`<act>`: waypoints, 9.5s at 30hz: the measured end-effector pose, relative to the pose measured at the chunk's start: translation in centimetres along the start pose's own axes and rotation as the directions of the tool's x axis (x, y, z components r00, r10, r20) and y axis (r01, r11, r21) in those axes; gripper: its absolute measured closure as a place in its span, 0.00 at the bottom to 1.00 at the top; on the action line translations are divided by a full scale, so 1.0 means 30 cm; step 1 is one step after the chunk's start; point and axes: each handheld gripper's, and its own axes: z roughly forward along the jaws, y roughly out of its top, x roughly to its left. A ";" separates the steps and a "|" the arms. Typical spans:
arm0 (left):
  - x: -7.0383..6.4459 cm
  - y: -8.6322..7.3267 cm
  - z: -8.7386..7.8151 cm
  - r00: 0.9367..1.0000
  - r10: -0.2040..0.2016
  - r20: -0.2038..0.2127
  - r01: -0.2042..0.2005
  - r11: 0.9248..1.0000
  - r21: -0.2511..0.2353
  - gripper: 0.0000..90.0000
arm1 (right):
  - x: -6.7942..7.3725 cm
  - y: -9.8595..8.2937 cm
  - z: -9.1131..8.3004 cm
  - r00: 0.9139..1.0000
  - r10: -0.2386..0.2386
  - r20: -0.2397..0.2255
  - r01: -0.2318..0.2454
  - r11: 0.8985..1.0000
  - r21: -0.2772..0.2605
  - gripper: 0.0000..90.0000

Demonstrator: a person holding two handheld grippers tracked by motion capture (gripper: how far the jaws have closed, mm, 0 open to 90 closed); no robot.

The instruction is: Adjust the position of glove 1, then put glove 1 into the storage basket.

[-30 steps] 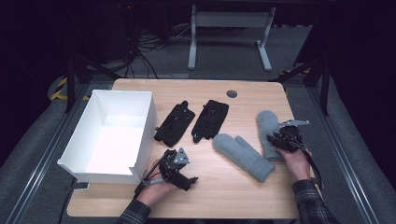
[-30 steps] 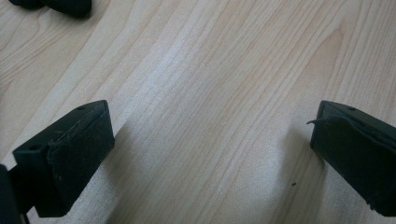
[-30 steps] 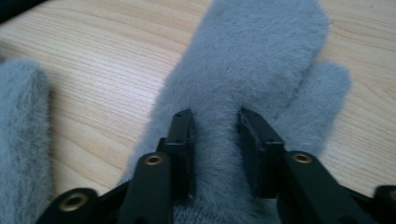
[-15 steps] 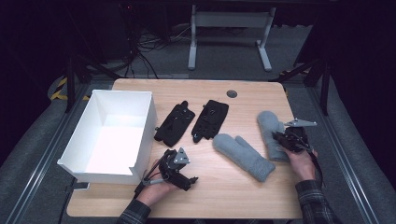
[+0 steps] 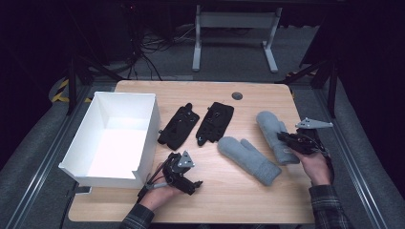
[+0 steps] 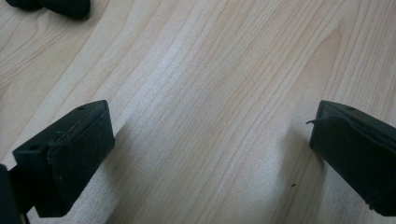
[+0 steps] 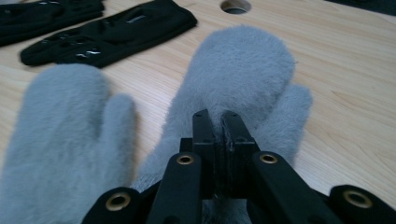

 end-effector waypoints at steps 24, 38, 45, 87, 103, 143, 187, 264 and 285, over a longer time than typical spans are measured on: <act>0.000 0.003 0.003 1.000 0.002 0.000 -0.002 1.000 -0.001 0.00 | 0.148 0.060 -0.025 0.949 -0.165 -0.268 0.156 0.986 -0.056 0.96; -0.001 0.005 0.004 1.000 -0.001 -0.003 0.001 1.000 0.000 0.01 | 0.190 0.077 -0.001 0.884 -0.257 -0.391 0.253 0.965 -0.064 0.96; -0.001 0.005 0.004 1.000 -0.002 -0.004 0.002 1.000 0.000 0.00 | 0.203 0.071 0.033 0.860 -0.305 -0.410 0.314 0.948 -0.045 0.95; -0.005 0.006 0.005 1.000 -0.009 -0.006 0.009 1.000 0.000 0.01 | 0.045 -0.080 0.032 0.968 -0.159 -0.192 0.184 0.976 0.120 1.00; -0.004 0.006 0.005 1.000 -0.008 -0.006 0.008 1.000 0.000 0.01 | 0.117 -0.158 0.026 0.948 -0.186 -0.260 0.237 0.954 0.184 1.00; -0.002 0.006 0.004 1.000 -0.006 -0.006 0.006 1.000 0.002 0.01 | 0.486 -0.101 0.133 0.792 -0.351 -0.499 0.452 0.887 0.093 1.00; 0.007 0.291 -0.079 0.988 -0.126 0.092 0.131 0.990 -0.045 0.25 | 0.203 -0.168 0.129 0.975 -0.186 -0.123 0.202 0.971 0.129 0.33; 0.031 0.439 0.032 0.959 -0.106 0.263 0.084 0.992 0.095 0.78 | 0.178 -0.195 0.143 0.982 -0.132 -0.131 0.143 0.987 0.077 0.21; 0.063 0.569 -0.246 0.981 -0.060 0.186 0.060 0.998 0.006 0.78 | 0.178 -0.194 0.143 0.983 -0.131 -0.130 0.142 0.987 0.078 0.21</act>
